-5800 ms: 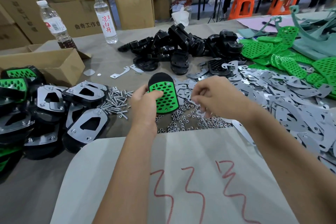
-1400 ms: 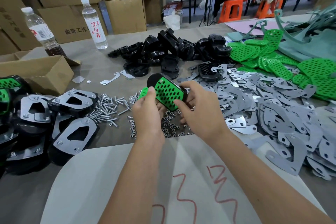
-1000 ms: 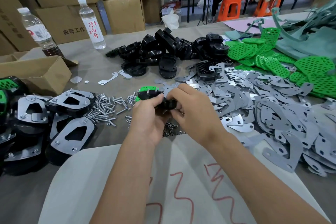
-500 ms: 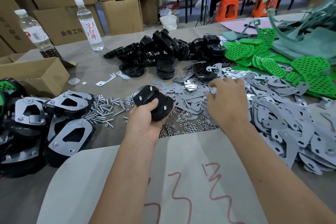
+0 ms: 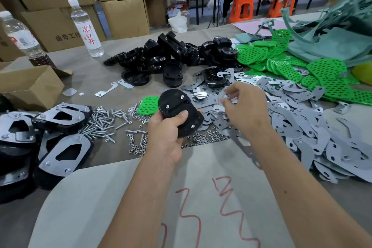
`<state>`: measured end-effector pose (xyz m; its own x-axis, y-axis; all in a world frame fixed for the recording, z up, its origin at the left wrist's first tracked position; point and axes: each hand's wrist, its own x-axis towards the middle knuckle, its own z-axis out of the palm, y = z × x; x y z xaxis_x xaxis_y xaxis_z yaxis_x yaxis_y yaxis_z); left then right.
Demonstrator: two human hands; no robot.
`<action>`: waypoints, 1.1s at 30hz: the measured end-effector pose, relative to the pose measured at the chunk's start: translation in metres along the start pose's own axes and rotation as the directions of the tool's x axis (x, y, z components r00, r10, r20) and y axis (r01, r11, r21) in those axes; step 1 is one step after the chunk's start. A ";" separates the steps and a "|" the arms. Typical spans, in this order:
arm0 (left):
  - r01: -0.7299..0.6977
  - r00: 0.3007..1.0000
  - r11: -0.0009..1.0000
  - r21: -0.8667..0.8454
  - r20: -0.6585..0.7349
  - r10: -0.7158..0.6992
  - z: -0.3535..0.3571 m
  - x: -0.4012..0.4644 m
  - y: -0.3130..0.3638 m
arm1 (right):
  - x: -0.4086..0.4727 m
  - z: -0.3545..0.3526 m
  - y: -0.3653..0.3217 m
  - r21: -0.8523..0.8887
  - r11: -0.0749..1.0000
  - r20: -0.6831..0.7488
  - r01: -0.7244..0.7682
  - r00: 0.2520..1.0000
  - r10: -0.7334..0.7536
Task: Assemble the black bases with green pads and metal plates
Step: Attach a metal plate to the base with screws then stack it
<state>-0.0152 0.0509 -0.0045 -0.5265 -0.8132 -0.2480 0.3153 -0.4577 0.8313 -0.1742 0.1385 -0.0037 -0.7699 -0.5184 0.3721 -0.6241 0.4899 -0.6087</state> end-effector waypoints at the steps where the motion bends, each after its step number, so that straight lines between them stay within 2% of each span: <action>1: -0.015 1.000 1.000 0.023 0.002 0.015 0.003 -0.002 -0.002 | 0.002 -0.009 0.004 -0.013 1.000 -0.009 -0.010 1.000 0.010; 3: -0.043 0.999 0.998 0.042 0.004 0.043 0.006 -0.004 -0.003 | 0.005 -0.030 0.014 -0.062 0.996 -0.015 -0.057 0.998 0.057; 6: -0.051 0.998 0.996 0.067 0.023 0.050 0.014 -0.005 -0.008 | 0.012 -0.068 0.040 -0.267 0.952 0.019 -0.149 0.987 0.160; 8: -0.053 0.997 0.993 0.104 0.058 0.047 0.023 -0.008 -0.012 | 0.015 -0.088 0.052 -0.396 0.899 0.121 -0.188 0.959 0.255; 10: -0.051 0.995 0.988 0.146 0.092 0.037 0.036 -0.012 -0.018 | 0.015 -0.099 0.060 -0.423 0.887 0.226 -0.186 0.926 0.302; 14: -0.003 0.993 0.984 0.180 0.118 -0.018 0.056 -0.015 -0.028 | 0.017 -0.101 0.068 -0.246 0.947 0.308 -0.205 0.910 0.277; 17: 0.012 0.990 0.980 0.201 0.134 -0.039 0.058 -0.015 -0.033 | 0.019 -0.104 0.070 -0.097 0.957 0.367 -0.273 0.884 0.289; 22: 0.016 0.995 0.975 0.223 0.094 -0.037 0.047 -0.012 -0.024 | 0.029 -0.112 0.053 0.302 0.906 0.289 -0.297 0.934 0.210; 24: 0.001 0.998 0.966 0.258 0.067 -0.019 0.040 -0.010 -0.018 | 0.031 -0.104 0.035 0.501 0.832 0.222 -0.237 0.965 0.141; 27: -0.023 1.000 0.962 0.271 0.006 0.022 0.023 -0.007 -0.007 | 0.027 -0.077 0.001 0.772 0.611 0.136 -0.175 0.984 0.111; 31: -0.091 0.988 0.964 0.248 -0.097 0.118 -0.001 -0.002 0.007 | 0.012 -0.033 -0.039 0.913 0.291 0.273 -0.285 0.958 0.083; 33: -0.127 0.977 0.964 0.232 -0.140 0.162 -0.009 0.001 0.013 | 0.002 -0.015 -0.047 0.915 0.189 0.352 -0.357 0.934 0.058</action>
<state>-0.0043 0.0402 0.0017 -0.3521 -0.9191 -0.1771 0.1882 -0.2548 0.9485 -0.1485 0.1249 0.0358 -0.7086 -0.7027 0.0650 0.2788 -0.3634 -0.8890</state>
